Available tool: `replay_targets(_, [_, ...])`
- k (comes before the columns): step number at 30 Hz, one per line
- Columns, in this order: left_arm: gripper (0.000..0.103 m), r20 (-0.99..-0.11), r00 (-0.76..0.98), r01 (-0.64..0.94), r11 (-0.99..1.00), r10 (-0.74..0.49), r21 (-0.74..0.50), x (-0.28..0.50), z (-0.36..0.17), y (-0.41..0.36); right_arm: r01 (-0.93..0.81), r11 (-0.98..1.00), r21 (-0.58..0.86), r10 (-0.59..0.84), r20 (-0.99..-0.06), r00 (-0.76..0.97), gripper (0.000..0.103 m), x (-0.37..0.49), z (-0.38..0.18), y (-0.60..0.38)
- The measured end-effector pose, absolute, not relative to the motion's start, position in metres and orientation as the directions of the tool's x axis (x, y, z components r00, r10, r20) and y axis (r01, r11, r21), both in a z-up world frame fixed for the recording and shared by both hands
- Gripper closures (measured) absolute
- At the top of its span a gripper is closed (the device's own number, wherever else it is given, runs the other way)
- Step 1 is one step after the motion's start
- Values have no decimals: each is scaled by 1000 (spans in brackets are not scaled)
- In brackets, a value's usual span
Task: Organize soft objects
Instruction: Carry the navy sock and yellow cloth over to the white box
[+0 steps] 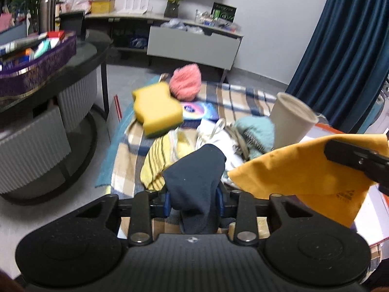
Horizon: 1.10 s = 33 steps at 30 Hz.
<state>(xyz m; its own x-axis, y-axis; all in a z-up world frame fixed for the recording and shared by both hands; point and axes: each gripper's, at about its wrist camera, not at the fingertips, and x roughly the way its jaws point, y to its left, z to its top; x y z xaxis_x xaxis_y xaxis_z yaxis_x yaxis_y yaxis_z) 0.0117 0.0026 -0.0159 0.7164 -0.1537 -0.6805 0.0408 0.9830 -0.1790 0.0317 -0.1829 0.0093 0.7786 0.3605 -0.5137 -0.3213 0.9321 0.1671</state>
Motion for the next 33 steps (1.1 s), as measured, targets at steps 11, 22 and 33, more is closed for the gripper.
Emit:
replay_targets(11, [69,-650,747,55,987,-141,-151,11,9,-7,-302,941,153,339,-454,824,100,20,36,-196])
replay_targets(22, [68,-642,747,99,984,-171,-148,13,19,-25,-267,950,160,311,-445,840,100,15,41,-210])
replay_targets(33, [69,-627,750,155,978,-209,-140,16,27,-46,-206,967,152,253,-443,860,100,12,48,-228])
